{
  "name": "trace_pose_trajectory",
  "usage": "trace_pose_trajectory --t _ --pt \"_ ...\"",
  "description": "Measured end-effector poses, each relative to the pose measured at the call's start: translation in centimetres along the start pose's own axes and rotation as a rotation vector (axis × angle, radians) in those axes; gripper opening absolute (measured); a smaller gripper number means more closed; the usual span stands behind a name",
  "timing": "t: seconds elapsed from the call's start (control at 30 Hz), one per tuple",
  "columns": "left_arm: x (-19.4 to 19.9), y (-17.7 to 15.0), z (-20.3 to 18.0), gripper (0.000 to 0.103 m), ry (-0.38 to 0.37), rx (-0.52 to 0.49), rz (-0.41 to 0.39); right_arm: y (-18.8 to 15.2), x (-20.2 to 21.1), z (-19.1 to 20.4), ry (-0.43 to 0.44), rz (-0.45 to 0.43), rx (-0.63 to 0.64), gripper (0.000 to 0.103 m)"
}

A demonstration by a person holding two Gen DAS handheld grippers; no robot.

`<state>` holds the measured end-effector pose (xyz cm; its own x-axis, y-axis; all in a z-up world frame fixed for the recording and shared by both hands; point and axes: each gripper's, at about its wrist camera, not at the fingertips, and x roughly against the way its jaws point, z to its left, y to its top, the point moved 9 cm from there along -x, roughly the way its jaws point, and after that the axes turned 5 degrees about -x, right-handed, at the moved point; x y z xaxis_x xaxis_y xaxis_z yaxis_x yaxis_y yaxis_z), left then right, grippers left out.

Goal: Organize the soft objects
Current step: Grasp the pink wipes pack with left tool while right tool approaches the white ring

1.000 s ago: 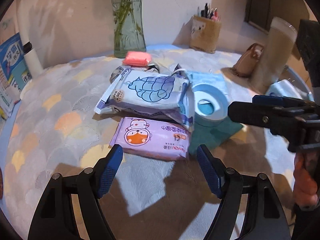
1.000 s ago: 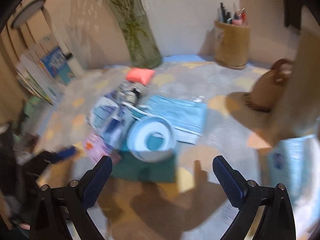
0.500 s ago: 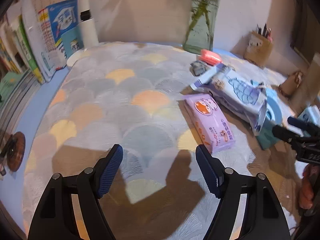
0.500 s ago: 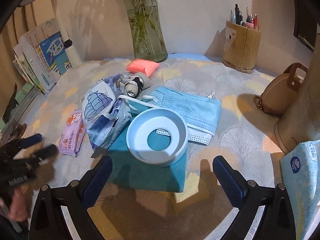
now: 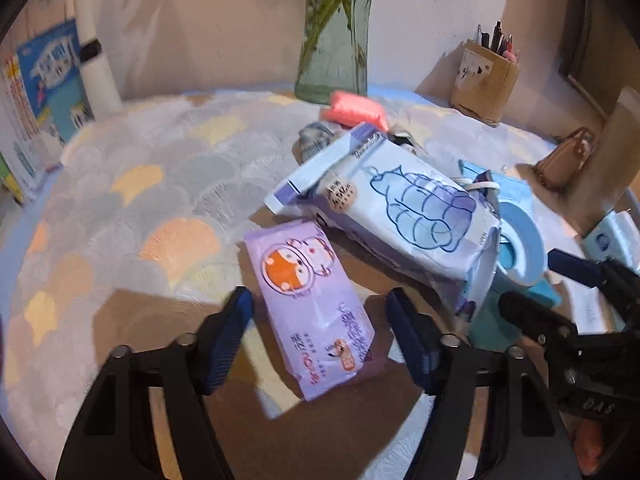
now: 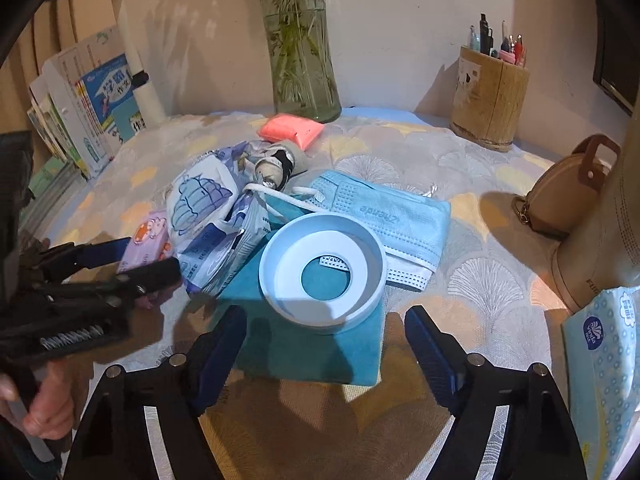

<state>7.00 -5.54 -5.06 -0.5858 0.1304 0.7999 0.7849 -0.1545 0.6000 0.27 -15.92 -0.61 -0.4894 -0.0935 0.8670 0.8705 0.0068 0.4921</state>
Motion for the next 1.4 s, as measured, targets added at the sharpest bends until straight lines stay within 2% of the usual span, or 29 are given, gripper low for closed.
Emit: trace_pose_trajectory --t 0.07,0.13,0.23,0.33,0.47,0.57,0.67,0.77,0.9,0.97,1.0,1.07,1.1,1.13,1.23,1.4 --pt "0.1 0.0 0.1 0.050 0.000 0.002 -0.008 0.2 -0.6 -0.5 -0.048 0.013 -0.013 0.081" --pt "0.4 -0.1 0.3 0.043 -0.001 0.008 -0.018 0.3 -0.6 -0.5 -0.053 0.011 -0.013 0.078" --pt "1.0 -0.3 0.7 0.037 -0.018 0.037 -0.034 0.6 0.2 -0.1 -0.034 -0.038 0.008 0.055" --pt "2.0 -0.7 1.5 0.037 -0.008 0.071 -0.055 0.6 0.5 0.5 -0.049 -0.061 0.037 0.052" --pt "4.0 -2.3 3.2 0.037 0.033 0.100 -0.094 0.6 1.4 0.7 -0.021 -0.089 0.041 0.050" --pt "4.6 -3.1 3.7 0.037 0.010 0.119 -0.117 0.4 2.9 0.4 0.004 -0.117 0.007 0.050" --pt "5.0 -2.7 3.5 0.037 0.002 0.114 -0.158 -1.3 5.4 0.1 0.041 -0.130 -0.038 0.050" --pt "4.7 -2.7 3.0 0.037 0.008 0.090 -0.145 -3.5 7.7 0.2 0.054 -0.128 -0.048 0.046" --pt "5.4 -2.7 2.9 0.037 -0.011 0.087 -0.176 -6.3 8.7 0.5 0.029 -0.101 -0.026 0.046" --pt "5.4 -2.8 3.1 0.037 -0.024 0.099 -0.177 -7.8 7.8 0.6 0.022 -0.040 -0.032 0.048" --pt "5.4 -2.8 3.2 0.037 -0.035 0.107 -0.177 -8.2 7.4 0.5 0.021 -0.019 -0.041 0.051" --pt "5.5 -2.9 3.4 0.037 -0.052 0.119 -0.180 -8.9 6.9 0.6 0.033 0.000 -0.069 0.068" --pt "5.6 -2.9 3.4 0.037 -0.058 0.120 -0.183 -9.1 6.9 0.9 0.046 -0.004 -0.075 0.072" --pt "5.6 -2.9 3.3 0.037 -0.066 0.118 -0.186 -9.1 6.8 1.1 0.048 -0.007 -0.074 0.078" --pt "5.8 -2.8 2.8 0.037 -0.068 0.095 -0.197 -8.1 6.4 1.3 0.002 -0.008 -0.053 0.078" --pt "5.7 -2.8 2.6 0.037 -0.073 0.081 -0.193 -5.1 5.0 1.4 -0.028 0.021 -0.066 0.078"
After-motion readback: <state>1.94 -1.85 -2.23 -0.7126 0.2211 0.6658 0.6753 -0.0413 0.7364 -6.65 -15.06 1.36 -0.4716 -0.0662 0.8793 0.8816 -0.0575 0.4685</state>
